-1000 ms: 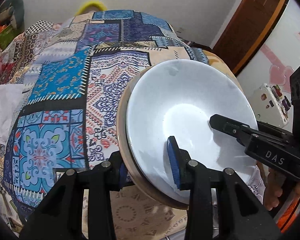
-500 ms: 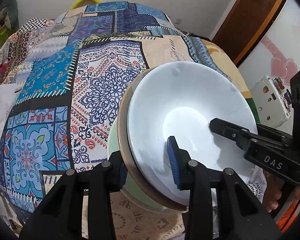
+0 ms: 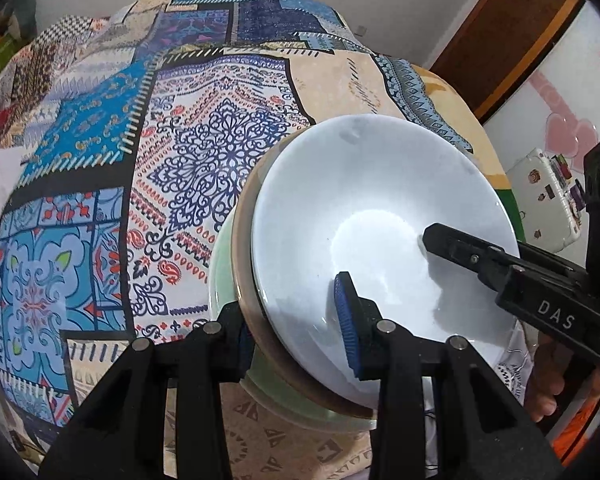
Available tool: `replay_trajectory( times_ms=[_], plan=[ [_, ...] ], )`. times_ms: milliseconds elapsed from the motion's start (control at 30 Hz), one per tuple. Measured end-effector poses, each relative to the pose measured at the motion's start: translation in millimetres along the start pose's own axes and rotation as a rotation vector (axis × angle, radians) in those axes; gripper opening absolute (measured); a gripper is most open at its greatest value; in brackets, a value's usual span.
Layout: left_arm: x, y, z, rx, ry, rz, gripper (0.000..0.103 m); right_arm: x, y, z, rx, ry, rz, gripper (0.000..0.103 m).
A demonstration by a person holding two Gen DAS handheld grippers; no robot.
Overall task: Organize plates and bowls
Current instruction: 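Lower the white spotted bowl into the pale green bowl on the stack, then open both grippers and lift them away from the stack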
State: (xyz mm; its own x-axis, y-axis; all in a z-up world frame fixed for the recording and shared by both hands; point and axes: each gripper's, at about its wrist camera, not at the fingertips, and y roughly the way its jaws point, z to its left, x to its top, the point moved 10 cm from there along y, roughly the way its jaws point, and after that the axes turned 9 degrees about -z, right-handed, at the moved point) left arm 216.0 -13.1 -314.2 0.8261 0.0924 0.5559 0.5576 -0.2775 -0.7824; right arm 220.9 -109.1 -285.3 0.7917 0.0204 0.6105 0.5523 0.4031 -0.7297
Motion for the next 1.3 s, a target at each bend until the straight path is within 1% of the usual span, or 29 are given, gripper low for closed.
replay_trajectory(
  times_ms=[67, 133, 200, 267, 333, 467, 600, 700, 733, 833, 867, 900, 1033, 1100, 1200, 1233, 1300],
  plan=[
    [-1, 0, 0, -0.007, -0.002, 0.003, 0.036, 0, 0, 2, 0.007, -0.009, -0.001, 0.031],
    [-2, -1, 1, -0.003, 0.004, -0.002, 0.036, 1, -3, 2, -0.009, -0.026, -0.012, 0.031],
    [2, -7, 2, 0.018, 0.019, -0.031, 0.036, 3, -7, 3, -0.055, -0.075, -0.033, 0.032],
    [6, -17, 3, 0.038, 0.036, -0.060, 0.036, 5, -14, 5, -0.071, -0.105, -0.047, 0.034],
    [11, -28, 2, 0.044, 0.036, -0.088, 0.042, 7, -24, 7, -0.072, -0.116, -0.069, 0.037],
    [21, -52, -2, 0.047, 0.041, -0.142, 0.045, 13, -47, 9, -0.070, -0.119, -0.114, 0.038],
    [29, -85, -15, 0.039, 0.060, -0.215, 0.048, 21, -79, 15, -0.061, -0.124, -0.179, 0.038],
    [34, -115, -28, 0.040, 0.089, -0.286, 0.050, 27, -103, 25, -0.052, -0.139, -0.235, 0.038],
    [36, -128, -33, 0.041, 0.101, -0.319, 0.055, 28, -113, 29, -0.047, -0.145, -0.258, 0.038],
    [40, -160, -46, 0.026, 0.129, -0.400, 0.063, 34, -137, 40, -0.031, -0.167, -0.323, 0.040],
    [41, -169, -49, 0.029, 0.136, -0.421, 0.064, 35, -146, 44, -0.029, -0.174, -0.347, 0.044],
    [41, -178, -52, 0.032, 0.141, -0.447, 0.068, 36, -157, 48, -0.021, -0.181, -0.377, 0.048],
    [44, -223, -60, 0.039, 0.139, -0.562, 0.083, 40, -190, 62, -0.005, -0.210, -0.477, 0.057],
    [45, -241, -63, 0.049, 0.146, -0.616, 0.087, 42, -203, 68, 0.004, -0.220, -0.517, 0.064],
    [44, -266, -68, 0.068, 0.164, -0.684, 0.090, 43, -218, 74, 0.011, -0.232, -0.567, 0.071],
    [44, -271, -69, 0.067, 0.165, -0.697, 0.094, 44, -222, 75, 0.011, -0.237, -0.582, 0.073],
    [42, -284, -70, 0.059, 0.157, -0.731, 0.098, 45, -229, 76, 0.007, -0.241, -0.615, 0.080]
  ],
)
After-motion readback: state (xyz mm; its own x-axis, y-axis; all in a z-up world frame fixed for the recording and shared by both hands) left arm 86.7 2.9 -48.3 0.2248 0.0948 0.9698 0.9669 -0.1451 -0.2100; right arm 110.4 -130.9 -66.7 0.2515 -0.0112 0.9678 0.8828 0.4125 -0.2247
